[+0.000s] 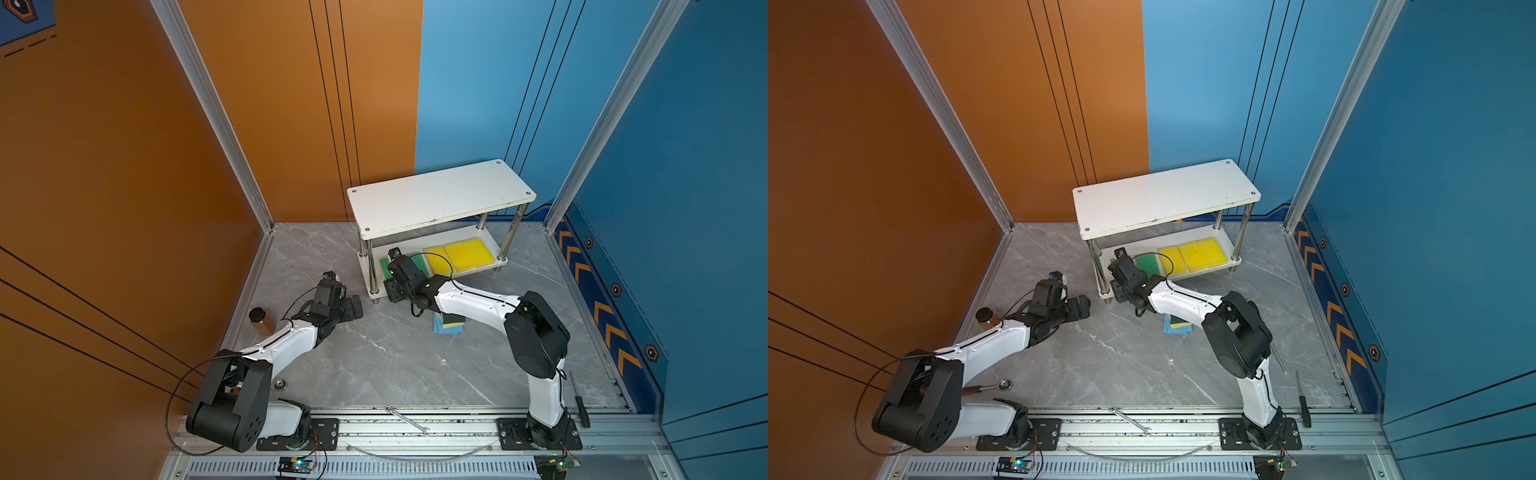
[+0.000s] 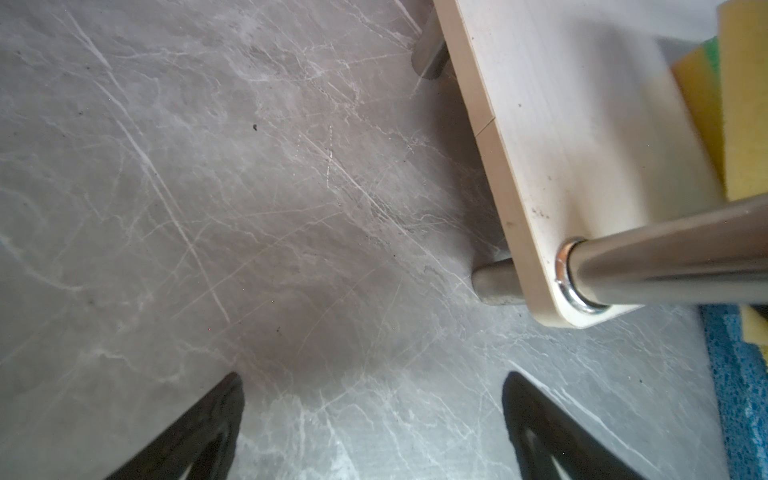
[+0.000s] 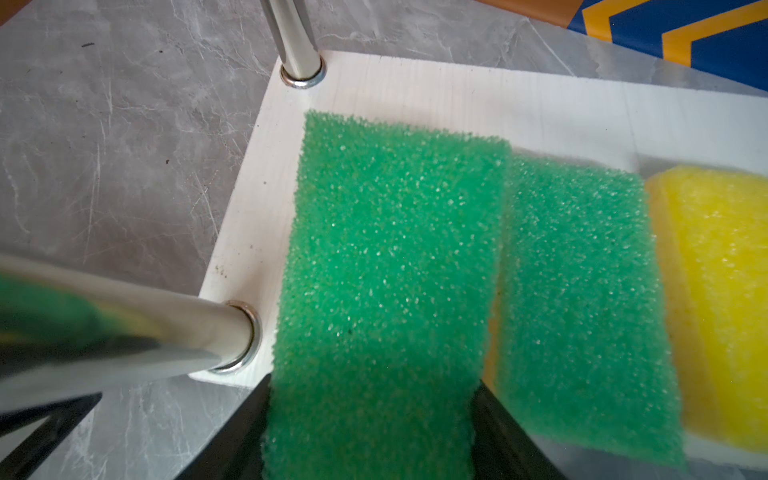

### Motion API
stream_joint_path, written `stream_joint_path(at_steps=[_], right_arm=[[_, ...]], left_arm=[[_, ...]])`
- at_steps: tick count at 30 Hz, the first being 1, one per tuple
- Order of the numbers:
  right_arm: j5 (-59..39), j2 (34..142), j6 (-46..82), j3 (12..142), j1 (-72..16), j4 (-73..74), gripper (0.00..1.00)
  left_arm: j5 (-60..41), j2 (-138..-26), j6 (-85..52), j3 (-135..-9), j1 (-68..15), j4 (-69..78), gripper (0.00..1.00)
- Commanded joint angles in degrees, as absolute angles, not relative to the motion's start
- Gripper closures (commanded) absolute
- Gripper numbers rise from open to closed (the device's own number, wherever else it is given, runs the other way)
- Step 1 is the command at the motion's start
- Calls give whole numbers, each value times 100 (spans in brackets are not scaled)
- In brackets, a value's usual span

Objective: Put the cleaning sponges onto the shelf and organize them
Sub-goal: 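Lower the green-yellow sponge onto the lower tier beside the green sponge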

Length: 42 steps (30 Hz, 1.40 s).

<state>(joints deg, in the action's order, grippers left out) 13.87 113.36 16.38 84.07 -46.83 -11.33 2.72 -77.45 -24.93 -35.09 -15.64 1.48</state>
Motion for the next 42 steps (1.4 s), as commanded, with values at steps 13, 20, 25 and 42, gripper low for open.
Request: stream_joint_path(at_steps=[13, 20, 25, 42], right_arm=[[1632, 11662, 1538, 8744, -4605, -1154, 34], [1617, 11794, 1512, 8861, -4581, -1226, 33], [1606, 11845, 1485, 8932, -4553, -1248, 33], [1521, 12032, 1494, 8956, -4529, -1280, 32]], left_arm=[[297, -7787, -2435, -3665, -1526, 35, 2], [297, -7830, -2435, -3683, -1513, 35, 2], [299, -7847, -2435, -3717, -1512, 18, 2], [308, -7827, -2426, -3764, -1512, -37, 3]])
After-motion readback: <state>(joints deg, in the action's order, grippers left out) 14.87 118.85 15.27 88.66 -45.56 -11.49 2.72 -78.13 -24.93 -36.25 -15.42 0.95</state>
